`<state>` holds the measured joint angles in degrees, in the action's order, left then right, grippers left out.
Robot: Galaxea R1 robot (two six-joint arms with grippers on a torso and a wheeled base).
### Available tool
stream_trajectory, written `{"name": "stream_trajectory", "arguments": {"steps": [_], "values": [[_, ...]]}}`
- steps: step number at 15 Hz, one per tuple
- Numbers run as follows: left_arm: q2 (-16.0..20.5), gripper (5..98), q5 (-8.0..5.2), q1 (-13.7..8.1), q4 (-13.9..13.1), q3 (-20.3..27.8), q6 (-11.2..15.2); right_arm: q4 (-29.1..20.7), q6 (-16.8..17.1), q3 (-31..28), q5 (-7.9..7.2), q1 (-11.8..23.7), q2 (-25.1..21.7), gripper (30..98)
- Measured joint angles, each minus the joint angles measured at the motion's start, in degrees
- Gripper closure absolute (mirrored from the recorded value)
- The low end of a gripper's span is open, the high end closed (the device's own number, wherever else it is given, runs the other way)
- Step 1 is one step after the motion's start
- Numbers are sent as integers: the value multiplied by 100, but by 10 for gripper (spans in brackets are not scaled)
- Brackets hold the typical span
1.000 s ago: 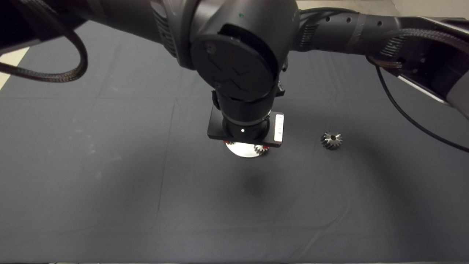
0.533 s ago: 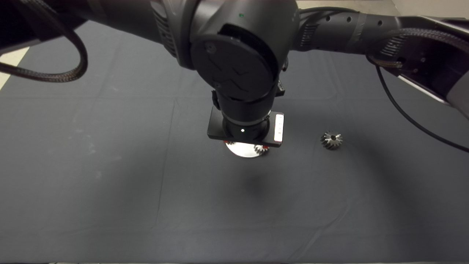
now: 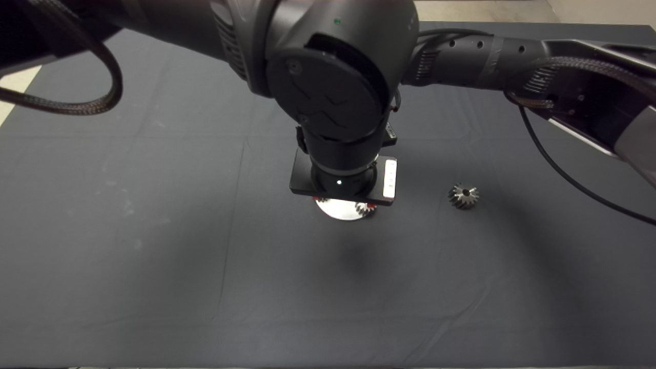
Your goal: Remove an incorrectly installed larger gear and replace it with the correct smaller gear
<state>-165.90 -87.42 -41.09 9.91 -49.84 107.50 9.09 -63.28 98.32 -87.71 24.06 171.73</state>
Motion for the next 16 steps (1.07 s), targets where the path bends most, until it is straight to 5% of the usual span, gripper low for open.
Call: {"name": "stream_trajectory", "arguments": {"steps": [5, 9, 16], "values": [[-1, 401, -1, 0, 0, -2, -2, 38, 2, -20, -13, -11, -23, 927], [-11, 401, -1, 0, 0, -2, -2, 11, 3, -4, 134, 28, -199, 928], [-127, 401, 1, 0, 0, -2, -2, 9, -43, 323, -1, 133, -122, 929]]}}
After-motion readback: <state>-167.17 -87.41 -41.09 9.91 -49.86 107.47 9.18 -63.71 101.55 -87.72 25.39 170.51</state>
